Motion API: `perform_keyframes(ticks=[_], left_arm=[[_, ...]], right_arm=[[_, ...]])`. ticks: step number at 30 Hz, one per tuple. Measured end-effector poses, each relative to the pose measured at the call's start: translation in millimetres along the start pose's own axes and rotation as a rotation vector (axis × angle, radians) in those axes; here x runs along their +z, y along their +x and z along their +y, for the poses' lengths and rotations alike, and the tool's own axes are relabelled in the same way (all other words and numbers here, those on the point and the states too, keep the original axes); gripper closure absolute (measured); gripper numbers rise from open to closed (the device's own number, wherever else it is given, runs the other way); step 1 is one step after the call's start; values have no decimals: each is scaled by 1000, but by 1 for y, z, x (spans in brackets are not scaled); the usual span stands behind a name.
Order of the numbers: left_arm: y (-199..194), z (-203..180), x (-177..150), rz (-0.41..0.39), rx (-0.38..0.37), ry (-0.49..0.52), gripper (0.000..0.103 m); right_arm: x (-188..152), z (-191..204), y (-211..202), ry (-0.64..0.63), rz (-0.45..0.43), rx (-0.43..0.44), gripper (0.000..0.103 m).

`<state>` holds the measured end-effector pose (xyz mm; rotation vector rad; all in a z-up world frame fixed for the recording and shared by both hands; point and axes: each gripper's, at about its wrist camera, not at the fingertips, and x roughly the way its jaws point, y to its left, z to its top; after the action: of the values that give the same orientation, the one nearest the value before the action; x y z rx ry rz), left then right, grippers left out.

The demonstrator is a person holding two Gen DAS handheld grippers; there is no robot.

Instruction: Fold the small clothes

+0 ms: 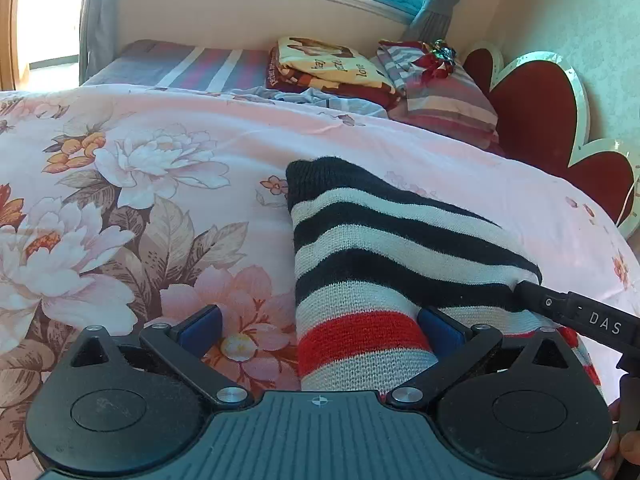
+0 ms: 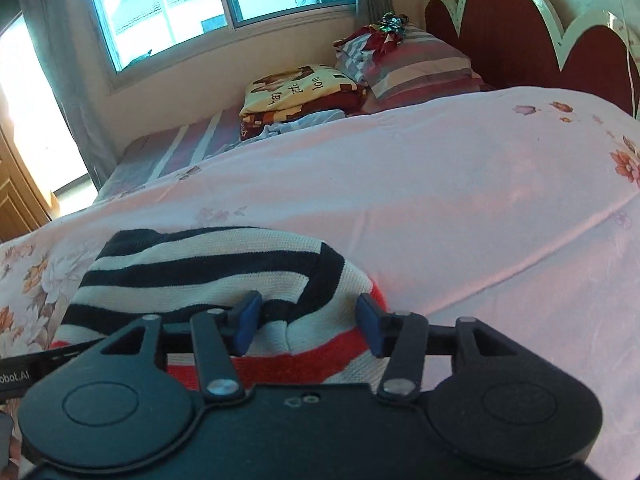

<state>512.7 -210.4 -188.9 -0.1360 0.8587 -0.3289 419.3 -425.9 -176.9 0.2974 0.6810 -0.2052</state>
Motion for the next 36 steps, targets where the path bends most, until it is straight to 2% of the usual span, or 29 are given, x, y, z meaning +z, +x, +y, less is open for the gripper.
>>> perform_keyframes(ticks=[3, 6, 10, 13, 16, 18, 19, 20, 21, 23, 27, 33, 36], left_arm=[[-2, 0, 2, 3, 0, 5, 0], [-22, -4, -1, -33, 14, 22, 0], [-59, -7, -16, -59, -44, 76, 0], [-72, -9, -34, -51, -44, 97, 0], [-67, -3, -47, -41, -44, 60, 0], [-62, -2, -51, -38, -48, 58, 0], [-60, -4, -54, -40, -38, 68, 0], [-60, -6, -55, -41, -32, 72, 0], [-60, -8, -54, -39, -23, 74, 0], [-62, -10, -52, -30, -12, 76, 0], [-77, -9, -50, -19, -8, 64, 0], [-103, -10, -61, -46, -3, 88, 0], [-114, -12, -70, -29, -22, 103, 0]], right_arm=[[2, -2, 0, -8, 7, 14, 52], [7, -1, -11, -3, 11, 26, 52], [4, 8, -55, -24, -52, 81, 54], [-10, 14, -80, -74, -57, 88, 56], [-29, 15, -89, -115, -45, 52, 58], [-43, 14, -80, -176, -15, -16, 58], [-49, 11, -73, -190, -5, -32, 54], [-52, 5, -69, -168, -17, -22, 48], [-51, -1, -67, -112, -8, -11, 46], [-46, -7, -66, -40, 29, 7, 47], [-43, 1, -82, -83, 26, -5, 50], [-54, 7, -127, -104, -35, 23, 52], [-60, 15, -144, -136, -58, 33, 55]])
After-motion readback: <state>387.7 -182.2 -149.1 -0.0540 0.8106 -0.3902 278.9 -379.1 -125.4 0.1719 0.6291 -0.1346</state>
